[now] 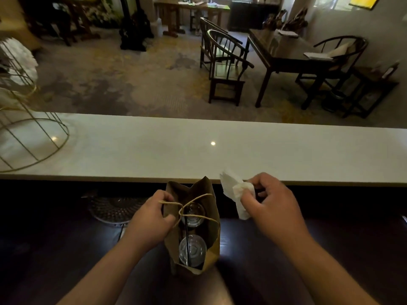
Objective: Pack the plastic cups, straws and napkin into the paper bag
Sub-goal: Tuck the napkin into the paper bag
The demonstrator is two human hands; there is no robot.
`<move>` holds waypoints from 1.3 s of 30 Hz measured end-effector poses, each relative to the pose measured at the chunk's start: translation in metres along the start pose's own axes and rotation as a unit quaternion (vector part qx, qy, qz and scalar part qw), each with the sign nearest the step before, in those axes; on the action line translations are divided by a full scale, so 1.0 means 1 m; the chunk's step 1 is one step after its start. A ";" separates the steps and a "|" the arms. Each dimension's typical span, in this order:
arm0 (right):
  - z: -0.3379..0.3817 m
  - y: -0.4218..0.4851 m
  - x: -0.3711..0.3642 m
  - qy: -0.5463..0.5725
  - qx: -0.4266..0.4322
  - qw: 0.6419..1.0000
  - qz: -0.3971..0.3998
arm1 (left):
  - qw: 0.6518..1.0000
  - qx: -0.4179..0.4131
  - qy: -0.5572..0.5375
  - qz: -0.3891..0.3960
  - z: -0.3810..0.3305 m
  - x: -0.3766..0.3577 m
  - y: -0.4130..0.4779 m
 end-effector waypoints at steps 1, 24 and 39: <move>0.016 0.003 -0.001 0.011 0.018 1.000 0.004 | 1.000 -0.002 0.005 0.001 -0.001 0.000 0.000; 0.023 0.003 -0.209 -0.374 0.138 0.839 0.370 | 1.000 -0.016 -0.008 0.013 0.001 -0.003 0.003; -0.022 -0.019 -0.247 -0.370 0.004 0.790 0.489 | 1.000 -0.021 -0.004 0.009 0.005 0.000 0.000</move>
Point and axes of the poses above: each hand's wrist, its own y-axis towards the middle knuckle, its own x-axis out of the back of the hand, z = x × y, the point moved 7 cm from there along y, towards the middle knuckle, and after that the axes turned 2 degrees about -z, right-handed, at the moved point
